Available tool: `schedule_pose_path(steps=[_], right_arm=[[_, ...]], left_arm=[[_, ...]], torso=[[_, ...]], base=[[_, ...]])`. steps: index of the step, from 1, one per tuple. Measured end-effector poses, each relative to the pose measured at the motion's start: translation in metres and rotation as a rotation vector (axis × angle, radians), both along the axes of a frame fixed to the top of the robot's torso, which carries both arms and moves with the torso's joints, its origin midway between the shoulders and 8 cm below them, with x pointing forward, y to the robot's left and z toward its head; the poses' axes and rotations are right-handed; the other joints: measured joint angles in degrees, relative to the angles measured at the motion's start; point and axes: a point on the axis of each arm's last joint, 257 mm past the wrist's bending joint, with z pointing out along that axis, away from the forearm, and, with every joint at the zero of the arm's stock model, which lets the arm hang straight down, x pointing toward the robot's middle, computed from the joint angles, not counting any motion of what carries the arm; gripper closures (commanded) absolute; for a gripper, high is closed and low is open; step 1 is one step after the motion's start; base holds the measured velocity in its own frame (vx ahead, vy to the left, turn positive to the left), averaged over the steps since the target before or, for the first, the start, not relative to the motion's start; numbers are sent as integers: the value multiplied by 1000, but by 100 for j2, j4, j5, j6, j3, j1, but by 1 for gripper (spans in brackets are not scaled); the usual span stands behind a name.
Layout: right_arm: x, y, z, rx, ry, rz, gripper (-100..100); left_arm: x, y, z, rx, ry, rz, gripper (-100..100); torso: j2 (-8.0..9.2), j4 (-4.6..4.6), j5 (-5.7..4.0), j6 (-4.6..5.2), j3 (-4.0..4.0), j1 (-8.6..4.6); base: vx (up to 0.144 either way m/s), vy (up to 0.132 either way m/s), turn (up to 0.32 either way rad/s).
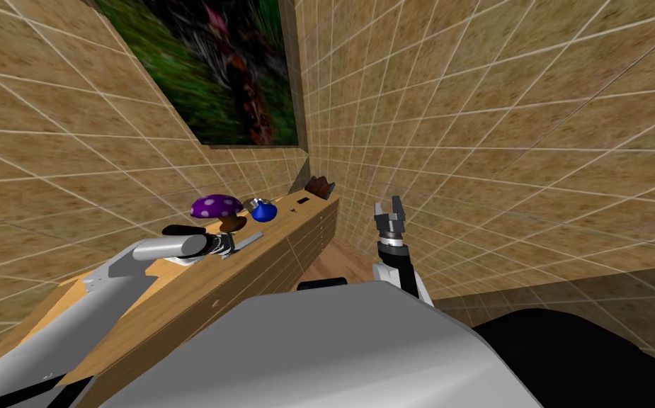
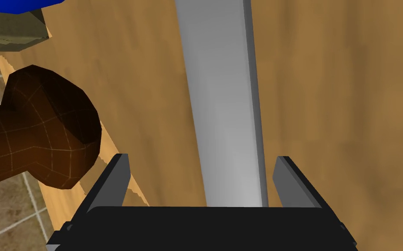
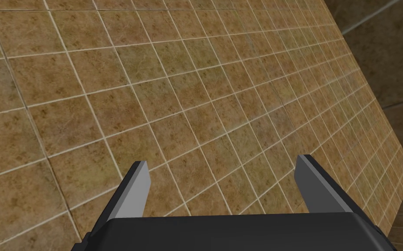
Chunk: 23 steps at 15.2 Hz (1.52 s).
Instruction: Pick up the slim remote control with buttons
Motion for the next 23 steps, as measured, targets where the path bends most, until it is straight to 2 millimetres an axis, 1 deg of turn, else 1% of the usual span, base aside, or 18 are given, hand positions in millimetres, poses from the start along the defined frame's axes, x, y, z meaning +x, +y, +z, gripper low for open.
schedule_pose_path(steps=[16, 23], right_arm=[[0, 0, 0, 0, 0, 0, 0], [0, 0, 0, 0, 0, 0, 0]], left_arm=[[-68, 18, -18, -138, 283, 182, -100], [-103, 16, -21, -203, 409, 261, -100]], torso=[[0, 0, 2, -1, 0, 9], [-4, -2, 3, -2, -3, 11]], base=[[52, -5, -48], [63, 9, -53]])
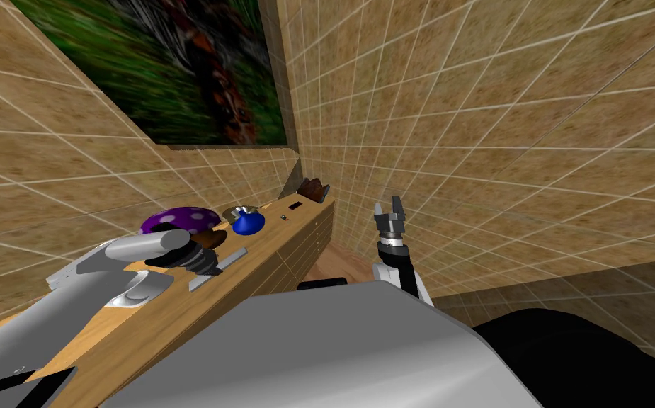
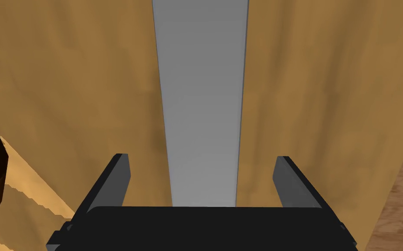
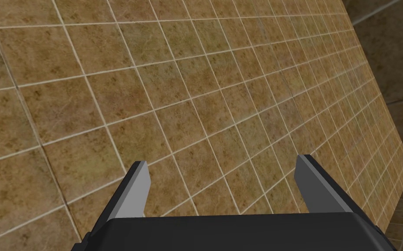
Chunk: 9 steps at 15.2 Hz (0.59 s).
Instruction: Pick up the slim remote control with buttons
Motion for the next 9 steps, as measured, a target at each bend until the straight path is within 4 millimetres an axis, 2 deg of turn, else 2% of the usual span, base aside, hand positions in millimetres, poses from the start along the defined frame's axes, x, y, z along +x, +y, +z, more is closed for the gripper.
schedule_pose_path(steps=[5, 7, 9], right_arm=[[0, 0, 0, 0, 0, 0, 0], [0, 0, 0, 0, 0, 0, 0], [0, 0, 0, 0, 0, 0, 0]], left_arm=[[-24, -1, -3, -46, 90, 54, -100], [-30, -2, -3, -55, 109, 64, -100], [-32, 0, -13, -57, 110, 69, -100]], torso=[[4, 1, 0, 0, 2, -1], [12, 2, 0, -1, 7, 0], [25, 5, 1, -1, 14, -3]], base=[[56, 11, -43], [17, 7, -12], [-7, -3, -22]])
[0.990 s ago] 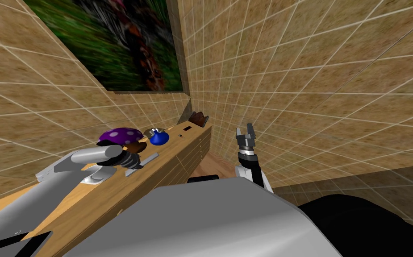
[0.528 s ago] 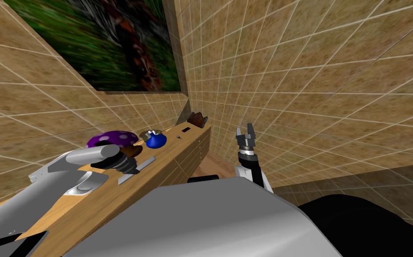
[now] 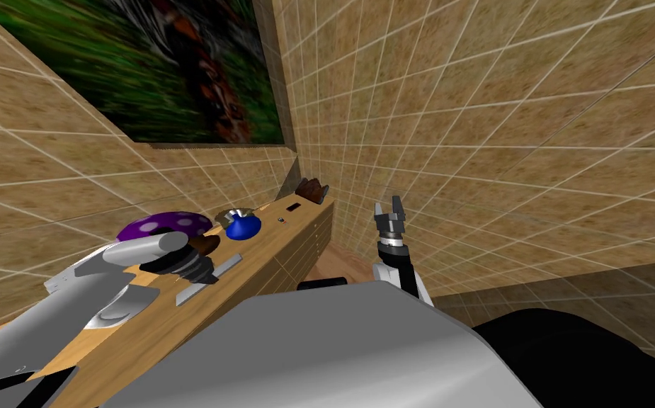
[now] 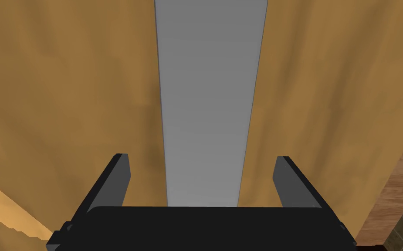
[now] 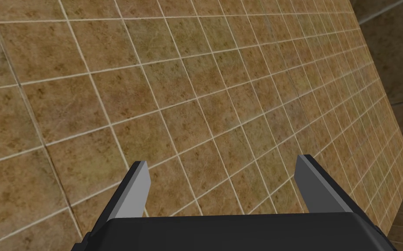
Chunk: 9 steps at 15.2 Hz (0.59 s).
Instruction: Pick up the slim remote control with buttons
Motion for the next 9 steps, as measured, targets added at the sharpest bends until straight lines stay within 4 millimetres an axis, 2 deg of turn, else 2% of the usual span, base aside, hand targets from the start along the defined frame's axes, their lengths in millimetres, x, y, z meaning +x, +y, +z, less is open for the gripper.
schedule_pose_path(steps=[1, 2, 7, 9], right_arm=[[0, 0, 0, 0, 0, 0, 0], [0, 0, 0, 0, 0, 0, 0], [0, 0, 0, 0, 0, 0, 0], [0, 0, 0, 0, 0, 0, 0]], left_arm=[[0, 1, -6, 0, -1, 0, -100], [0, 1, -7, 1, -4, -1, 100], [0, 1, -7, 0, -3, -1, 100], [2, 1, 3, 1, -5, -4, 100]], torso=[[4, 1, 0, 0, 3, -2], [6, 2, -2, 0, 4, -3], [4, 2, -1, 1, 3, 2], [4, 5, -7, 0, 4, -1]], base=[[-7, -4, -6], [0, 0, 0], [0, 0, 4], [2, 1, 15]])
